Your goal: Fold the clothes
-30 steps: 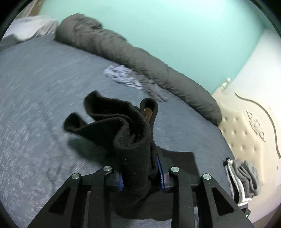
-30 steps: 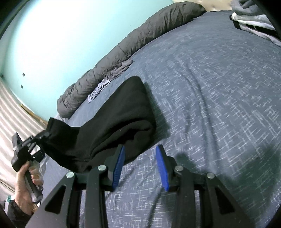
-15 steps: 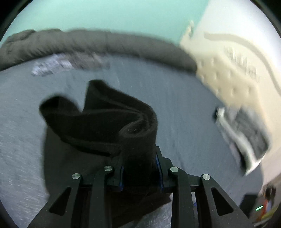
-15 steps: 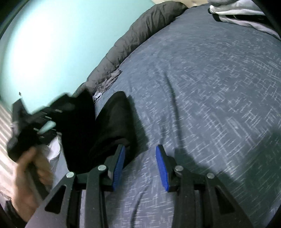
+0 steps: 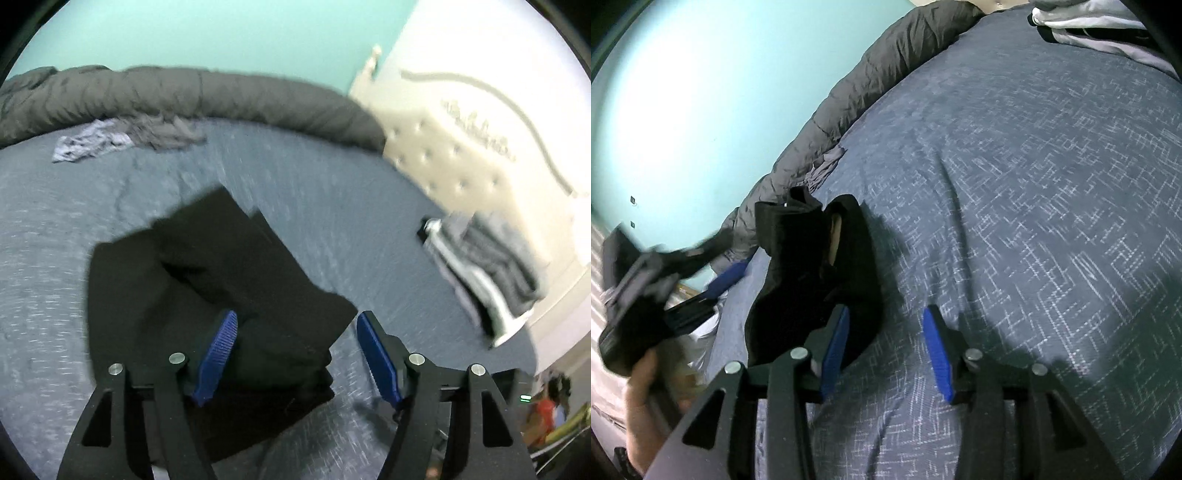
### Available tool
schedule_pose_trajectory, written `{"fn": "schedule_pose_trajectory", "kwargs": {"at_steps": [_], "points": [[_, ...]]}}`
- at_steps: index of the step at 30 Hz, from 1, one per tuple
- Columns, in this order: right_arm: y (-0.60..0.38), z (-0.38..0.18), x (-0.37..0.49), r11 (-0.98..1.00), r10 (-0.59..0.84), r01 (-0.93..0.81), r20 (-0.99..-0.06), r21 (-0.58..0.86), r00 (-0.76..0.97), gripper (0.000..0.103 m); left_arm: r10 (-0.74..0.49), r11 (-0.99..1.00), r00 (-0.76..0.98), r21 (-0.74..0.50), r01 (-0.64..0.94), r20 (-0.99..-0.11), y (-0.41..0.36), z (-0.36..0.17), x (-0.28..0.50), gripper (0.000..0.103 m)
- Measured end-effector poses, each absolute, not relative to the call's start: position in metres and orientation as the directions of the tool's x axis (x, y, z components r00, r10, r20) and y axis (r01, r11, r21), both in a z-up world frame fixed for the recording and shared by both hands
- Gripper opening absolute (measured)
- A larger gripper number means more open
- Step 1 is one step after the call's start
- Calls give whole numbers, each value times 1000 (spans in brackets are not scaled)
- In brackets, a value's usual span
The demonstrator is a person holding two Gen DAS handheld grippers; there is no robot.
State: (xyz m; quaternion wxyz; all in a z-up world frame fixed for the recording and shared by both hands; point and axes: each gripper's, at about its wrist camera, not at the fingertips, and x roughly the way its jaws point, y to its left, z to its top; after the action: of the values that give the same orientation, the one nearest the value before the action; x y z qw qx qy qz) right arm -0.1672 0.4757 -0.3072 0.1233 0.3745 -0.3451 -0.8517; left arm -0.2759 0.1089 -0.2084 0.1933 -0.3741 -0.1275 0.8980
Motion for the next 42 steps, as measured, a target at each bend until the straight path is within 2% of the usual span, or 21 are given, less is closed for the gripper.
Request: {"fn": "schedule_pose_trajectory", "kwargs": {"at_steps": [3, 6, 10, 19, 28, 34, 38, 42], "points": [[474, -304, -165, -736, -461, -43, -547, 676, -699, 42, 389, -913, -672, -358, -194, -630, 78, -212, -266, 72], [472, -302, -164, -740, -456, -38, -542, 671, -706, 42, 304, -940, -663, -327, -95, -684, 47, -237, -259, 72], [470, -300, -163, -745, -453, -24, -533, 666, -714, 42, 272, -947, -644, -318, -47, -715, 28, -268, -251, 72], [453, -293, -163, -785, -440, 30, -522, 619, -731, 42, 266, -955, -663, -284, -84, -700, 14, -290, -231, 72], [427, -275, -159, -826, -439, 121, -495, 550, -750, 42, 227, -968, -657, -239, -72, -719, -5, -290, -225, 72], [383, -233, -180, -855, -480, 267, -486, 444, -730, 42, 240, -966, -647, -243, -86, -724, -12, -290, -227, 72], [341, -205, -227, -853, -521, 374, -547, 365, -656, 42, 249, -960, -654, -272, -68, -714, -21, -288, -226, 72], [309, -196, -288, -873, -483, 378, -649, 308, -587, 42, 241, -959, -655, -279, -48, -716, -29, -290, -227, 72]]}}
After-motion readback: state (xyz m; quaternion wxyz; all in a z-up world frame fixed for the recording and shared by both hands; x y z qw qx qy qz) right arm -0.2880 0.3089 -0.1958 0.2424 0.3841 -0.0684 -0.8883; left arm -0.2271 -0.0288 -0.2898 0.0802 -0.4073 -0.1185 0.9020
